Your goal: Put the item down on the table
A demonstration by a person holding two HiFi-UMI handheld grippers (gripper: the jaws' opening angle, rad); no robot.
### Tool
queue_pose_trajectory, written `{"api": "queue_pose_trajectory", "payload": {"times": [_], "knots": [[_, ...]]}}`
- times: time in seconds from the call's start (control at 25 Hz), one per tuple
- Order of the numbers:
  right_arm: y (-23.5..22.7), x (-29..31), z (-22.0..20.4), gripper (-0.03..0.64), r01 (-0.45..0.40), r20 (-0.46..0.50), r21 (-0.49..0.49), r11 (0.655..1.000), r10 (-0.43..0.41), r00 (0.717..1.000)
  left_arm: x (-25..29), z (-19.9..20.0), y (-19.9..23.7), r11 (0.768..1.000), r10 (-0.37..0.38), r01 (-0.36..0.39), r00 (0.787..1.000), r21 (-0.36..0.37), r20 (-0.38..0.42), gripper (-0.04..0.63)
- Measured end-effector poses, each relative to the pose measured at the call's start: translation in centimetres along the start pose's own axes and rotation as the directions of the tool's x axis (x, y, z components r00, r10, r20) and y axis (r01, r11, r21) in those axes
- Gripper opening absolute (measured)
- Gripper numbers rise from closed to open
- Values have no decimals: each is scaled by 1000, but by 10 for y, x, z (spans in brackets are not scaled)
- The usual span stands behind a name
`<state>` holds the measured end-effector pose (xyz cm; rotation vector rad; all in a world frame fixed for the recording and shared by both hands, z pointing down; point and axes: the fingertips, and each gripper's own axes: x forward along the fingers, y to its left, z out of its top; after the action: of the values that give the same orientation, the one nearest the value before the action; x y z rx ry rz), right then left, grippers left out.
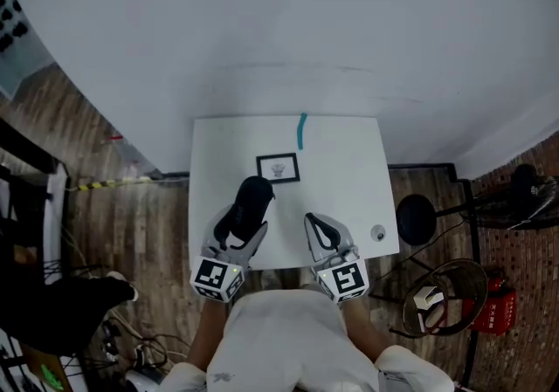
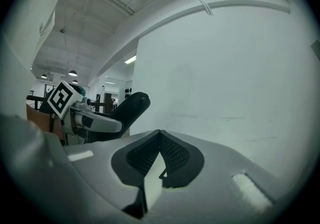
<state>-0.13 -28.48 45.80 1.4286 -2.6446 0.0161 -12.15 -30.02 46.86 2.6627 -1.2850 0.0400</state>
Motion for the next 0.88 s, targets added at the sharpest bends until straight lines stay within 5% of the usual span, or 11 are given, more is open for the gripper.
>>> {"api": "queue_pose_trajectory", "payload": {"times": [0.44,0.88], "knots": [[-18,14,-20,5,4,-56,-12,1000,-5,998,42,-33,3,997,-58,54,994,-49,-87,331],[-56,33,-68,5,-28,-145,87,996,40,989,91,-75,6,998,-47,39,977,-44,-210,331]]}}
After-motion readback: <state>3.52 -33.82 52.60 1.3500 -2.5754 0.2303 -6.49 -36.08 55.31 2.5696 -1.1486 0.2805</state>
